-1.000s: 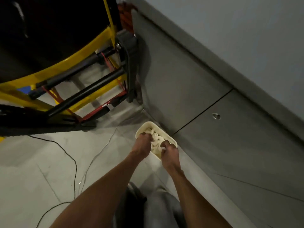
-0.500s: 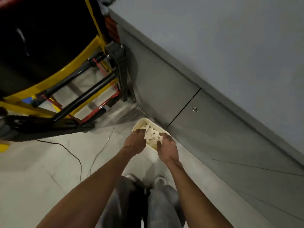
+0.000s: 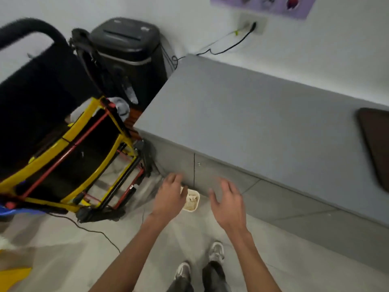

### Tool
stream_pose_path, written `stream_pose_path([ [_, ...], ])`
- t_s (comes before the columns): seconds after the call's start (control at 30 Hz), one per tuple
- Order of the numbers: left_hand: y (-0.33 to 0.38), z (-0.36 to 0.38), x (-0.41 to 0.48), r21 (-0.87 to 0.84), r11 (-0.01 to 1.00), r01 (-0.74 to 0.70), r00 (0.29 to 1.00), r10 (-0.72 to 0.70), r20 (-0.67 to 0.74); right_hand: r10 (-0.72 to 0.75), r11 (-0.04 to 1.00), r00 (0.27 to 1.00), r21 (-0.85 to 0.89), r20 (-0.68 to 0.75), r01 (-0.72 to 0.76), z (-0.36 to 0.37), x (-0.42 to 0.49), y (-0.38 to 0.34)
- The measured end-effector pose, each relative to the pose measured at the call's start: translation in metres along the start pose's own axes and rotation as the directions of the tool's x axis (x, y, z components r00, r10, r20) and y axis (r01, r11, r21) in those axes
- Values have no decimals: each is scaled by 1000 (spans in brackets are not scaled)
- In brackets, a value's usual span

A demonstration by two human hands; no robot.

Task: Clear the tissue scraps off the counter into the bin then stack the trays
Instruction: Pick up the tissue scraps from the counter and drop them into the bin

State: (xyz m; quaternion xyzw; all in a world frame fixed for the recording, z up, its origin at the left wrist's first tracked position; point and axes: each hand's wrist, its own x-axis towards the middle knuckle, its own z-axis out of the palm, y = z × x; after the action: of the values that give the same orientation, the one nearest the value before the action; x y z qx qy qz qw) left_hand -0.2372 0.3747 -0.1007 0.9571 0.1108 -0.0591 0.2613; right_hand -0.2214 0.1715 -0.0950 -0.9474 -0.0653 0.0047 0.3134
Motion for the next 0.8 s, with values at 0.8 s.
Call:
stream_pose_path([
  [0.8, 498, 106, -50, -185, 800, -571, 819, 572, -52, 307, 944, 766, 79, -564, -321, -429, -136, 295],
])
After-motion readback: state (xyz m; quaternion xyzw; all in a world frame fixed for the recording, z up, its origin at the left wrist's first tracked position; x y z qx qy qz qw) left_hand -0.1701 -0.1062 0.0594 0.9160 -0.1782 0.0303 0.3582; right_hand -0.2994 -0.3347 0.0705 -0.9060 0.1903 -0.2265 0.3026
